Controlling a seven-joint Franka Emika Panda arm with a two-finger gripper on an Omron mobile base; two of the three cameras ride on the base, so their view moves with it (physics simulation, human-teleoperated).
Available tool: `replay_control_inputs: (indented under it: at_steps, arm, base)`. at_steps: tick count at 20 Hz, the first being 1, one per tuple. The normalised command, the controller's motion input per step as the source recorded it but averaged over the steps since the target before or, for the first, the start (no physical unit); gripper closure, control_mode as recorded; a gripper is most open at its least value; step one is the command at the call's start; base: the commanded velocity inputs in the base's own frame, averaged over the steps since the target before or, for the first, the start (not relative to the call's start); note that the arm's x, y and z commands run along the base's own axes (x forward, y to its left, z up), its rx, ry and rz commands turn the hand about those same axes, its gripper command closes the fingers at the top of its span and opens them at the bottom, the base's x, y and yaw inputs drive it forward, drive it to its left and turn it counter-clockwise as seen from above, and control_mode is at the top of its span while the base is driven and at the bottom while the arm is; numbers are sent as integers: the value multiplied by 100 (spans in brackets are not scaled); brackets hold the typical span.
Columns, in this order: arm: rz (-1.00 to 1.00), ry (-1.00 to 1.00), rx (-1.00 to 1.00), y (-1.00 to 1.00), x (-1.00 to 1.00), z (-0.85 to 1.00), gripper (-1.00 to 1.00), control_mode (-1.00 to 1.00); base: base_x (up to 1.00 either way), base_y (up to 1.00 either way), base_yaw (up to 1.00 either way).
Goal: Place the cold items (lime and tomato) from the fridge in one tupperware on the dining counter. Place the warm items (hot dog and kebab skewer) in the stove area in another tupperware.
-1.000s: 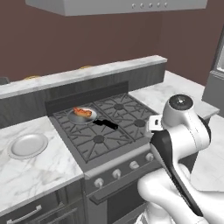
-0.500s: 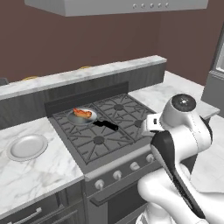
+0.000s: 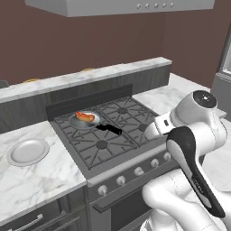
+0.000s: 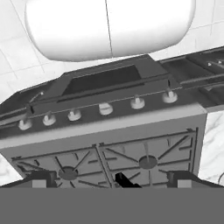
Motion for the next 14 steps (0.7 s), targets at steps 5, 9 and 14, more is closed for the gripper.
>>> replay_control_inputs:
  at_steps: [5, 9, 14]
  arm:
    - [19, 7, -18, 48, 69, 11, -100, -100]
    - [15, 15, -26, 65, 69, 2, -100, -100]
    - [14, 0, -16, 54, 55, 0, -100, -100]
  base:
    - [0, 0, 0]
    - [0, 0, 0]
    - [0, 0, 0]
